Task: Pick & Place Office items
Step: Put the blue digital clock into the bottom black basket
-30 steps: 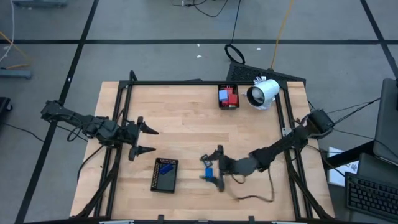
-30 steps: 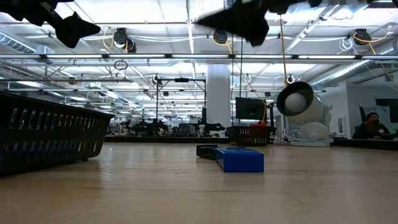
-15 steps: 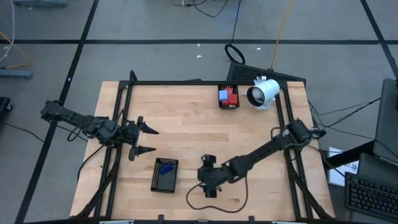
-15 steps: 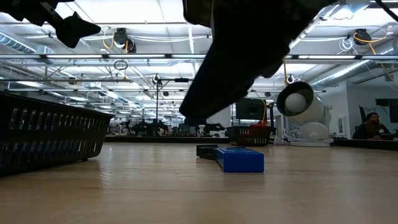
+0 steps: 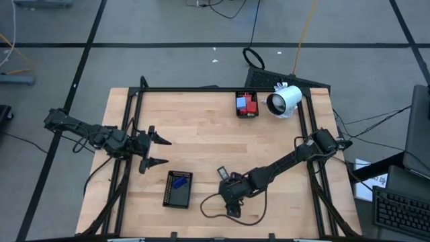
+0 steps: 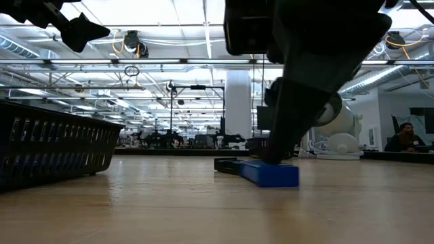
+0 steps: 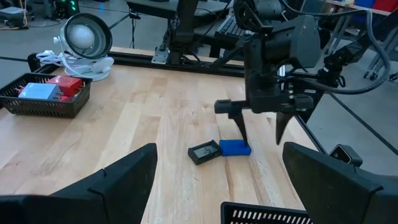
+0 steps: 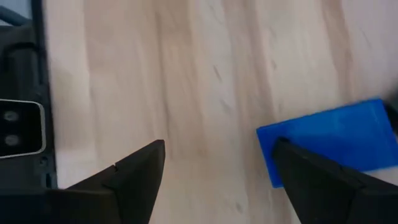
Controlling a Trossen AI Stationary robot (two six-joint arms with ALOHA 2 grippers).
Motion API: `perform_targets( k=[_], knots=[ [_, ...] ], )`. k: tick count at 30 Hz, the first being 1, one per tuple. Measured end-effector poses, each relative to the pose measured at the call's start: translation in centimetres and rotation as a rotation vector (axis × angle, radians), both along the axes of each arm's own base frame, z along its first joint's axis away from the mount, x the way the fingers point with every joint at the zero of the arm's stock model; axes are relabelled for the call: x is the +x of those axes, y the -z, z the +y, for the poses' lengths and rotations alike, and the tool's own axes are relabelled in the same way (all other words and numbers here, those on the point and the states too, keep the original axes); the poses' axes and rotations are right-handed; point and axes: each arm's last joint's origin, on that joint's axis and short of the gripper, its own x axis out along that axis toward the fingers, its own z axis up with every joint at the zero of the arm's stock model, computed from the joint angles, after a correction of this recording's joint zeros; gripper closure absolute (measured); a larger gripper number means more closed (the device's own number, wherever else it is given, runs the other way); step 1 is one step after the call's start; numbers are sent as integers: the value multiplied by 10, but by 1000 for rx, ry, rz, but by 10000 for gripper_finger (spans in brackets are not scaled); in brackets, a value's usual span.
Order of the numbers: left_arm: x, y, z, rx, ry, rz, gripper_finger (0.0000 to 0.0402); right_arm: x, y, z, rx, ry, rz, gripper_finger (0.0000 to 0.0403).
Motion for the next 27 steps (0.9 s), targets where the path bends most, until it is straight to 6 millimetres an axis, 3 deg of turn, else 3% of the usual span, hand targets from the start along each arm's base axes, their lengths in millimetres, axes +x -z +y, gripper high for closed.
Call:
perform_targets(
  k=[7, 12, 16, 22, 27],
  knots=[
    [0, 0, 0, -1, 0, -1, 50, -18, -4, -8, -31, 118, 175, 111],
    [0, 0, 0, -1, 0, -3, 50, -30, -22, -15, -39, 190, 207, 111],
    [0, 0, 0, -1, 0, -3, 50, -40, -44, -22, -77, 343, 187, 111],
    [0, 0, 0, -2, -1, -3, 50, -44, -38, -27, -136, 531, 213, 111],
    [0, 0, 0, -5, -1, -1, 50, -39, -18, -25, -137, 624, 258, 111]
  ],
)
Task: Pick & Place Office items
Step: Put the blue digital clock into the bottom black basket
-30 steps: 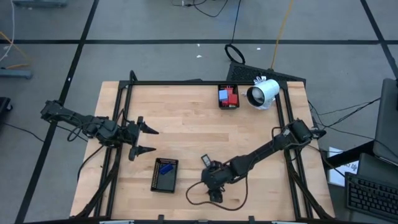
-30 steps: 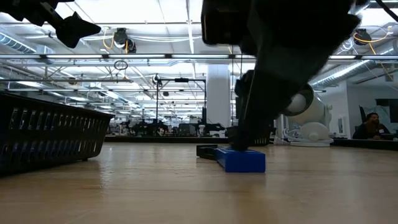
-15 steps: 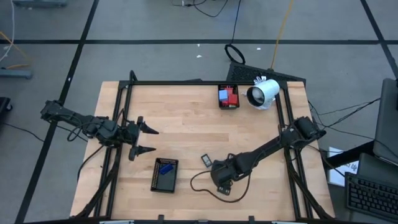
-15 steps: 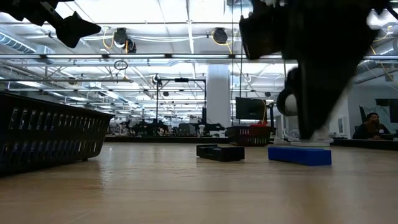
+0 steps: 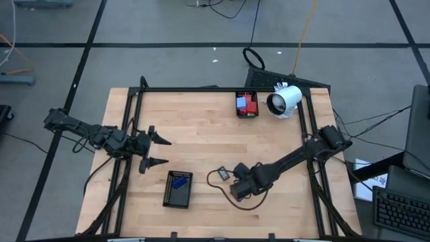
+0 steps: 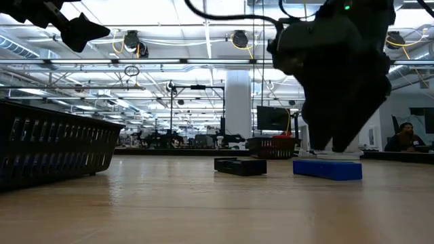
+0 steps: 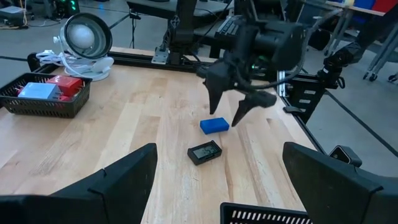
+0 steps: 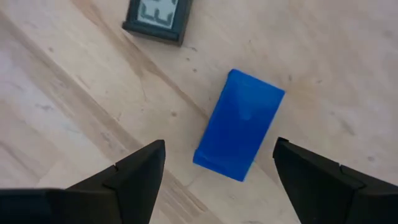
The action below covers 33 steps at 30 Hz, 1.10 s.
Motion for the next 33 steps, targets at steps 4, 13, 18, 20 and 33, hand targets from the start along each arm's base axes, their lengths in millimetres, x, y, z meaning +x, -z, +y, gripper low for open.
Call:
perform_targets(
  k=[4, 13, 18, 20, 33],
  knots=[
    [0, 0, 0, 0, 0, 0, 50, 2, 15, 1, -18, 16, 41, 111],
    [0, 0, 0, 1, 0, 1, 50, 4, 35, 3, -9, 26, 77, 112],
    [0, 0, 0, 1, 0, 2, 50, 4, 34, 3, 1, 26, 62, 140],
    [0, 0, 0, 1, 0, 1, 50, 4, 35, 3, 1, 21, 63, 163],
    [0, -1, 0, -52, -11, -4, 50, 1, 25, 1, -22, -47, 48, 247]
  ],
)
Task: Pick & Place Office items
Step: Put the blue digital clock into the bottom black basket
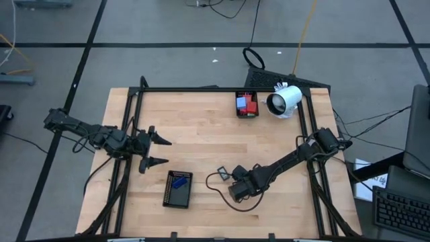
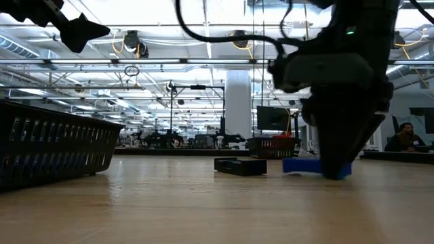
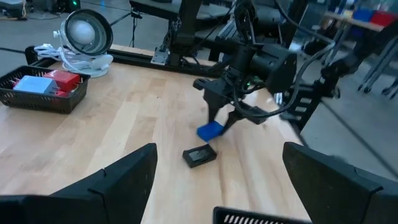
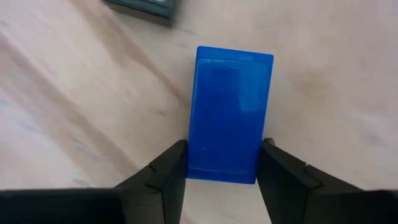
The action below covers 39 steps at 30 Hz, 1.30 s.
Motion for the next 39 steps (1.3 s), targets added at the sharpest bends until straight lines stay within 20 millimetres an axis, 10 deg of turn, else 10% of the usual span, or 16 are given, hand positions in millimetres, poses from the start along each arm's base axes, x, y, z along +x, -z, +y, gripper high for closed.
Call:
perform_targets(
  k=[23, 39],
  knots=[
    [90, 36, -26, -228, -157, -27, 50, 33, -72, -20, -851, -557, -370, 235],
    [151, 38, -7, -268, -186, 11, 50, 51, -80, -36, -928, -586, -410, 243]
  ],
)
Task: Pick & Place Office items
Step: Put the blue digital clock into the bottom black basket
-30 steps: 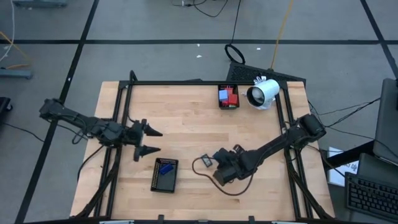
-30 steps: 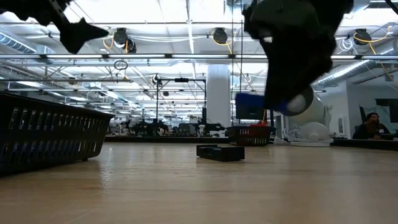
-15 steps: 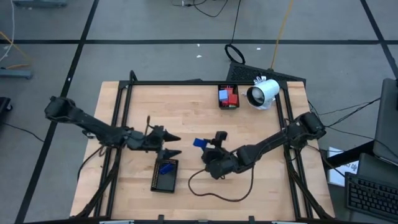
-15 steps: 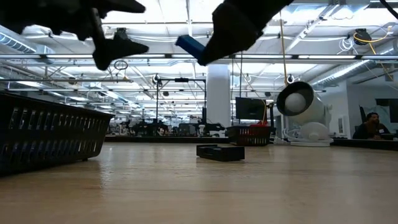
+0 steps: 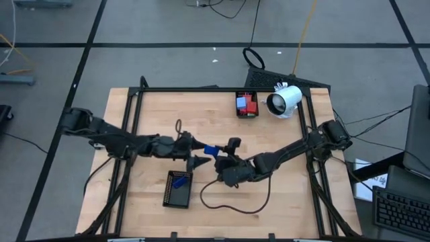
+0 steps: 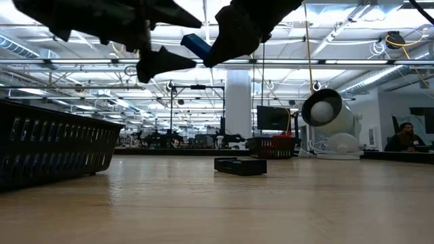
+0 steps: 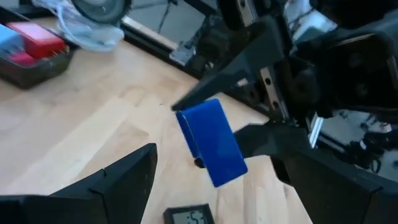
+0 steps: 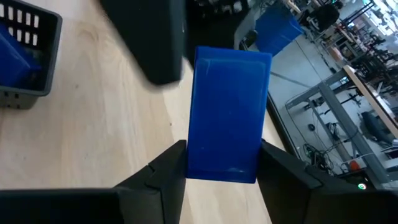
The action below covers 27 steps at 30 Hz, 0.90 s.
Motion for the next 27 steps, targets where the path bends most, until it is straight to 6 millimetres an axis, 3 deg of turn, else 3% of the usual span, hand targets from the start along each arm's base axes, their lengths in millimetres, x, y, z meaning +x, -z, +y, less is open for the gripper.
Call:
perform_targets(
  k=[6, 13, 17, 27],
  knots=[
    [17, -4, 2, -7, 45, 31, 50, 0, 0, 0, -2, -3, 2, 241],
    [19, -5, 5, -6, 34, 29, 63, -1, 1, 1, 12, 6, 1, 242],
    [19, -6, 5, -7, 31, 26, 118, -2, 1, 2, 30, 13, -7, 240],
    [18, -5, 6, -7, 28, 33, 314, -3, 1, 6, 27, 9, -10, 239]
  ],
)
